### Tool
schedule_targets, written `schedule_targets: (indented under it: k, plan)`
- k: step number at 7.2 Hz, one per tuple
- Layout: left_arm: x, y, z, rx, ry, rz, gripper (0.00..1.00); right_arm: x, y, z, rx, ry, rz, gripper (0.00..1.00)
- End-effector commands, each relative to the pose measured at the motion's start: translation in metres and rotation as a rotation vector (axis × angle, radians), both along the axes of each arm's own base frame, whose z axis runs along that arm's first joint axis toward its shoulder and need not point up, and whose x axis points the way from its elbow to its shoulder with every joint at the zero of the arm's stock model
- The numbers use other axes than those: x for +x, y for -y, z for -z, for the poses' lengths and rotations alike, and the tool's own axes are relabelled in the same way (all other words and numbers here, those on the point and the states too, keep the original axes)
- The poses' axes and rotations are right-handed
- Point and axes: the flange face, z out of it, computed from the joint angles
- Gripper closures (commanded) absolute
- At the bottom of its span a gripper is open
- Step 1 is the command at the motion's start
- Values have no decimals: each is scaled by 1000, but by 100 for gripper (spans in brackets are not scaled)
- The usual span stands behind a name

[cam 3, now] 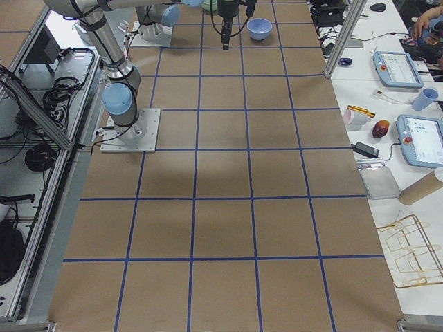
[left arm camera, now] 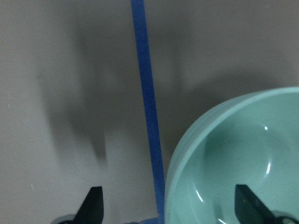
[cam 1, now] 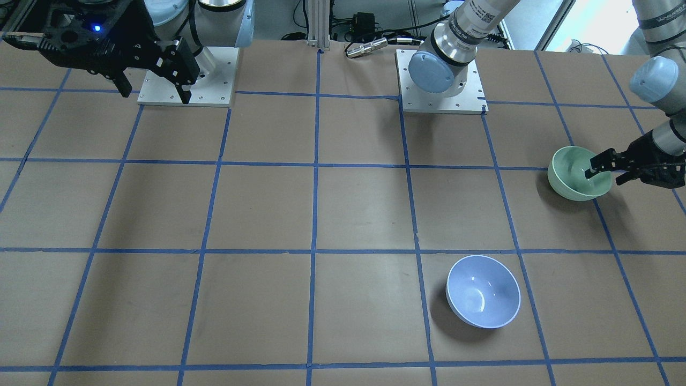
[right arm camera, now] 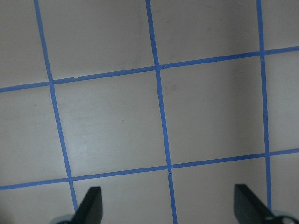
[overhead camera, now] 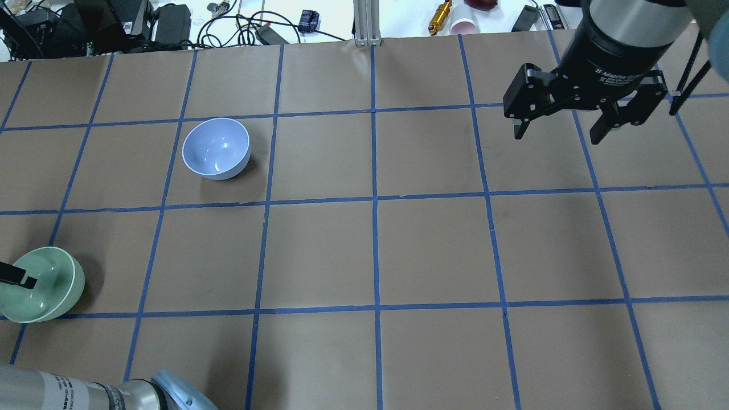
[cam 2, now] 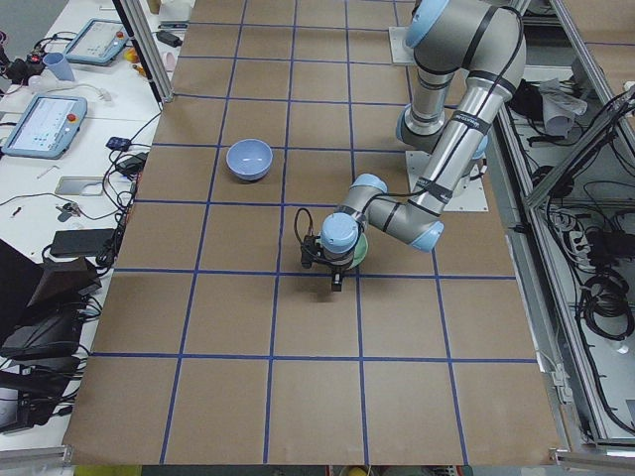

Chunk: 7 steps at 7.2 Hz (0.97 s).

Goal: Stack green bowl on blue bowl
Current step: 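Lower the left gripper onto the green bowl's rim and close it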

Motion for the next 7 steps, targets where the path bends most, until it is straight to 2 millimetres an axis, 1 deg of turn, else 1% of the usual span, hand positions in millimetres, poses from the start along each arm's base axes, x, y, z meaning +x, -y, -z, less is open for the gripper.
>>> schedule_targets:
  k: [1, 2, 3, 5, 6, 7]
  plan:
    - [1, -1, 10, 8, -20, 31, 0, 0, 0, 0, -1, 0, 0, 0]
    - [1, -2, 12, 15, -24, 8, 12, 0, 0, 0, -1, 0, 0, 0]
    - [1, -3, 13, 15, -27, 6, 18, 0, 0, -1, -2, 0, 0, 0]
    - [-2, -4, 17, 21, -40, 8, 43, 0, 0, 0, -1, 0, 0, 0]
    - [-7, -7, 21, 27, -54, 7, 64, 0, 0, 0, 1, 0, 0, 0]
    - [-7, -7, 22, 28, -55, 15, 79, 0, 0, -1, -2, 0, 0, 0]
